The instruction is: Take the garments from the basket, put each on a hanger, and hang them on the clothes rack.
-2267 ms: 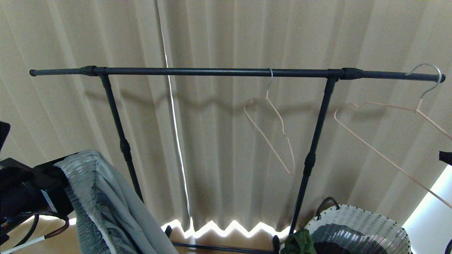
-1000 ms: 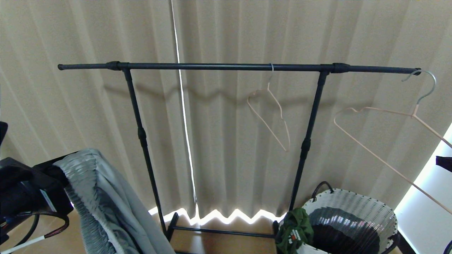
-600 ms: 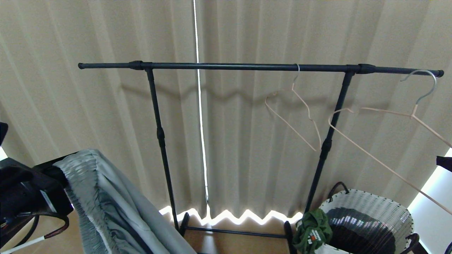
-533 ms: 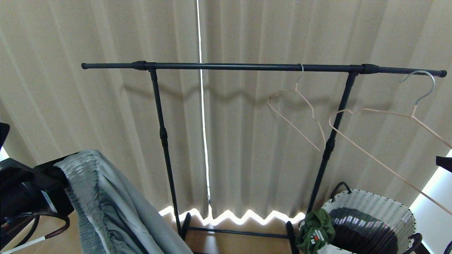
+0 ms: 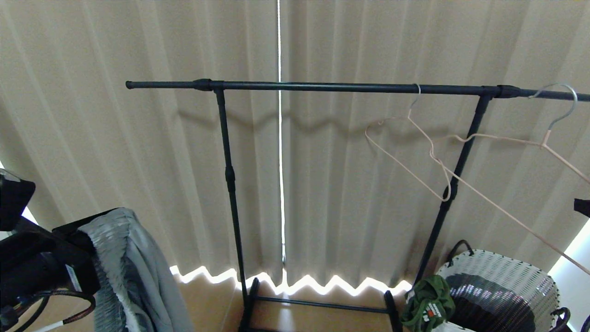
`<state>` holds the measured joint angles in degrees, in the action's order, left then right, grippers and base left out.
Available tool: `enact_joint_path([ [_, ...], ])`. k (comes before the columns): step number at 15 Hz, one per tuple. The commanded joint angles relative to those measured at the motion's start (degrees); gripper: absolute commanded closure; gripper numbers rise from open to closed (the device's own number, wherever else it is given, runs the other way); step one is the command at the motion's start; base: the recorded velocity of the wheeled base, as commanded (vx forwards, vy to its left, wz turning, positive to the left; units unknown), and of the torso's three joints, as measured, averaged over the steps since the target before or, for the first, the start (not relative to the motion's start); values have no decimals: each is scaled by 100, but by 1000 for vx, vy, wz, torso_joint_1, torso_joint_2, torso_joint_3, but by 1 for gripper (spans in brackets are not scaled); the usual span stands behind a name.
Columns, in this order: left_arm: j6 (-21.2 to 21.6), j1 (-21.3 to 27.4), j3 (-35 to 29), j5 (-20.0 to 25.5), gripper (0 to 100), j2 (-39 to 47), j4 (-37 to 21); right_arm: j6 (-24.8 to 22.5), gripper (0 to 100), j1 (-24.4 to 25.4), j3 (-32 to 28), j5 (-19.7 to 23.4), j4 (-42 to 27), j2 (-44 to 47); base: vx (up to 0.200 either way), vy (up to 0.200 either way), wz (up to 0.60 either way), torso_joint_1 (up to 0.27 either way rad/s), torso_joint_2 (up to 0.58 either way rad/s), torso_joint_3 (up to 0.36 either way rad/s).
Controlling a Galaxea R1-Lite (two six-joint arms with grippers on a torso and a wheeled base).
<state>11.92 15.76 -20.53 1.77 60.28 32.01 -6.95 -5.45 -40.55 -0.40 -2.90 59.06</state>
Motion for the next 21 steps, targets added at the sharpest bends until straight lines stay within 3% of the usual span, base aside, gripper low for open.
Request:
enact_joint_path([
  [1,91,-12,-65,-19,100,27,7,-8,100,-9,38,-4,220,-53,0,0,0,0,0,0],
  [3,91,-12,-285,-98,100,230,-28,1,100,-9,56,5,563,-44,0,0,0,0,0,0],
  [7,91,32,-1234,-810,100,1293,-28,18,100,185,47,58,870,0,0,0,0,0,0,0],
  [10,91,50,-1735,-977,100,1776,-28,27,100,519,64,75,897,17,0,0,0,0,0,0],
  [11,73,102,-2087,-1056,100,1987,-116,27,100,1028,135,67,905,61,0,0,0,0,0,0],
  [13,56,305,-2579,-1530,100,2304,-503,44,100,1556,214,67,905,220,0,0,0,0,0,0],
  [16,-234,709,-3537,-1917,100,2963,-942,739,100,2646,267,75,905,439,0,0,0,0,0,0],
  [18,-621,920,-4328,-2233,100,3297,-1496,1178,100,3463,293,67,897,466,0,0,0,0,0,0],
  [21,-1219,1140,-5427,-2620,100,3736,-2551,1398,100,4166,337,75,905,466,0,0,0,0,0,0],
])
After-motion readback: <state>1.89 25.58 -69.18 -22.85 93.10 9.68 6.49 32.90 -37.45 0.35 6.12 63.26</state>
